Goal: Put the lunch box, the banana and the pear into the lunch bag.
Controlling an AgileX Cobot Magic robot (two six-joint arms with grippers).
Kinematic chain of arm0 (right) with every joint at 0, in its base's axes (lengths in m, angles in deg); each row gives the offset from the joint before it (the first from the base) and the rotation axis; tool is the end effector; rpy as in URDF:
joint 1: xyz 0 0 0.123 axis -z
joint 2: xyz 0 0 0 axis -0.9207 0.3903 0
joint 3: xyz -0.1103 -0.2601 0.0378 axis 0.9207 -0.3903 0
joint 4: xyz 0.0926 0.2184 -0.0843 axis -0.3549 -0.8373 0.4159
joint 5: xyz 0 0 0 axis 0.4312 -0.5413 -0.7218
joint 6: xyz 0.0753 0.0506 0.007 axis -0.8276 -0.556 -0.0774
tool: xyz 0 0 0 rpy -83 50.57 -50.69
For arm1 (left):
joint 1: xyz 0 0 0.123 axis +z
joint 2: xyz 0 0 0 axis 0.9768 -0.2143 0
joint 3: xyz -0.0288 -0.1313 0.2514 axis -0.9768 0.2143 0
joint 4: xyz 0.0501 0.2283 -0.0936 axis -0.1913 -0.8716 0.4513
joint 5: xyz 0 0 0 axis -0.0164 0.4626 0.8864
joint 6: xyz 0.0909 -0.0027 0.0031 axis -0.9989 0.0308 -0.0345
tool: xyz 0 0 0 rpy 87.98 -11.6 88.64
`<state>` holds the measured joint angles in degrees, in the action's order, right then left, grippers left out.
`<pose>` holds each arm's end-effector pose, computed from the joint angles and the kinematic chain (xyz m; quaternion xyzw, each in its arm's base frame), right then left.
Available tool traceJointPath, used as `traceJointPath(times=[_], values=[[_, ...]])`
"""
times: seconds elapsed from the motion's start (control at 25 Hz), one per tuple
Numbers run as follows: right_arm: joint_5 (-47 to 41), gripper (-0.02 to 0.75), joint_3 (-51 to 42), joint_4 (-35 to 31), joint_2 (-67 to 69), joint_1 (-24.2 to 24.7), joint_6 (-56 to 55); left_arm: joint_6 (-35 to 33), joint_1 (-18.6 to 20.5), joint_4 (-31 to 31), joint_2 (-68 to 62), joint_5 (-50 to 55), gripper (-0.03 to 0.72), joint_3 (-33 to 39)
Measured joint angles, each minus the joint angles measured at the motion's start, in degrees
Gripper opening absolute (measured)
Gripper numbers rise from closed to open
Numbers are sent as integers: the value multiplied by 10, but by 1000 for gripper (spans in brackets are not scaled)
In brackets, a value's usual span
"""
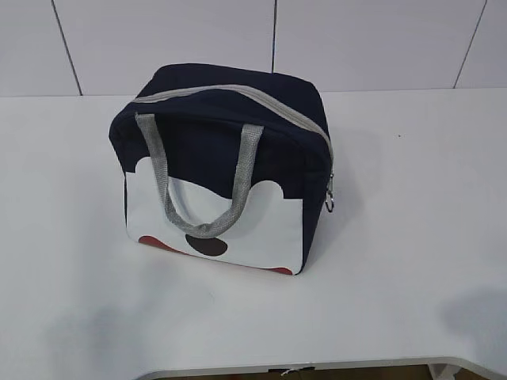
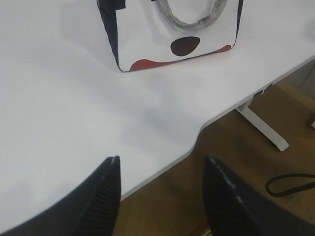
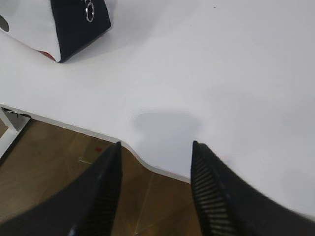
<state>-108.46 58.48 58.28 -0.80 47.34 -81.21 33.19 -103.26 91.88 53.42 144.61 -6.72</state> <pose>-0.0077 -0.0115 0.2720 -0.1766 0.8485 0.0165 0.4986 -0.0107 -0.0082 0.2763 0.2388 0.8293 -0.1584 0.4797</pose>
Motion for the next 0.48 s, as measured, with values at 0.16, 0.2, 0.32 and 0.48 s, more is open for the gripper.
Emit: traceJointPath(times=[0.16, 0.2, 0.32, 0.48], values=[[0, 389, 0, 1, 0, -5, -1, 0, 0, -1, 0, 0, 383, 0], [0, 389, 0, 2, 0, -5, -2, 0, 0, -1, 0, 0, 383, 0], [0, 389, 0, 2, 0, -6, -2, 0, 13, -1, 0, 0, 383, 0], [-1, 389, 0, 2, 0, 0, -2, 0, 38, -1, 0, 0, 382, 0]])
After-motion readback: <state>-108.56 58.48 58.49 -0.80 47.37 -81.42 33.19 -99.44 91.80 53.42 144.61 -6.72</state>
